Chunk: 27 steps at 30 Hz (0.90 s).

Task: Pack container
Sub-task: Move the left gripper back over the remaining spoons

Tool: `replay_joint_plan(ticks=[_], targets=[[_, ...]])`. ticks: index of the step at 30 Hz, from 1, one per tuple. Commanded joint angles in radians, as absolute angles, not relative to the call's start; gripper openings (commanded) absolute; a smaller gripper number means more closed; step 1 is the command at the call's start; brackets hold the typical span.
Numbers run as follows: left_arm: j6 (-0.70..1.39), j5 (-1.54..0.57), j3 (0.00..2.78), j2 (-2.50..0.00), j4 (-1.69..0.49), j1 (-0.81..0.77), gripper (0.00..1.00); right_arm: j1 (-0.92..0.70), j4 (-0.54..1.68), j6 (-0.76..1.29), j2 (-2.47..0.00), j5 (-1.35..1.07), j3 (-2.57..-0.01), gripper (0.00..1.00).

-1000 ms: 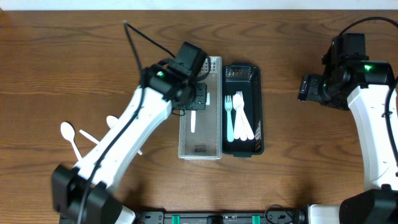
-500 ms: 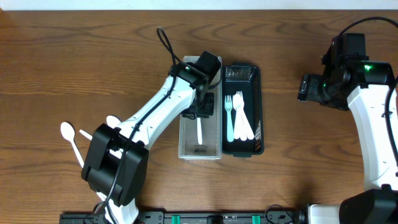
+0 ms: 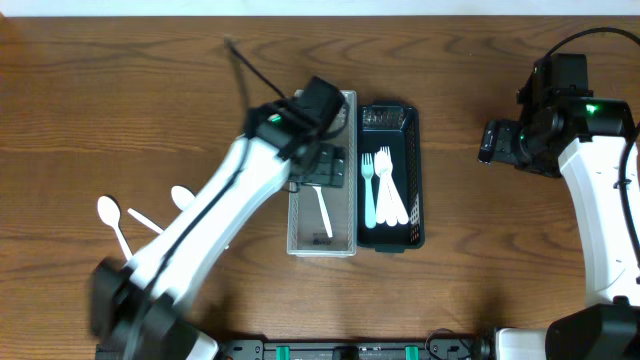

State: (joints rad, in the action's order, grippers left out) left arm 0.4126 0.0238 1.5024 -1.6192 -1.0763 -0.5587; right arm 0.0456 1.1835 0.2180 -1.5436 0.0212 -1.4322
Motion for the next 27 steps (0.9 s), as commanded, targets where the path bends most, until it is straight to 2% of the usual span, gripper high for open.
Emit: replay_joint_plan(ticks=[1, 6, 13, 21, 27], targets=[[0.533, 0.234, 1.543, -1.448, -1.122, -0.487, 0.98, 0.053, 1.181, 0.204, -1.543, 0.017, -1.431, 0.85], [0.735, 0.192, 1.520, -1.328, -1.227, -0.234, 0.98, 0.053, 1.180, 0.204, -1.543, 0.000, -1.431, 0.86], [0.764, 0.041, 1.374, -1.378, -1.169, -0.005, 0.98, 0.053, 1.181, 0.204, -1.543, -0.009, -1.431, 0.87], [0.761, -0.060, 1.177, -1.531, -0.986, 0.062, 0.98, 0.053, 1.181, 0.204, -1.543, -0.009, -1.431, 0.87], [0.733, -0.061, 1.065, -1.616, -0.866, 0.098, 0.98, 0.053, 1.181, 0.204, -1.543, -0.009, -1.431, 0.88]])
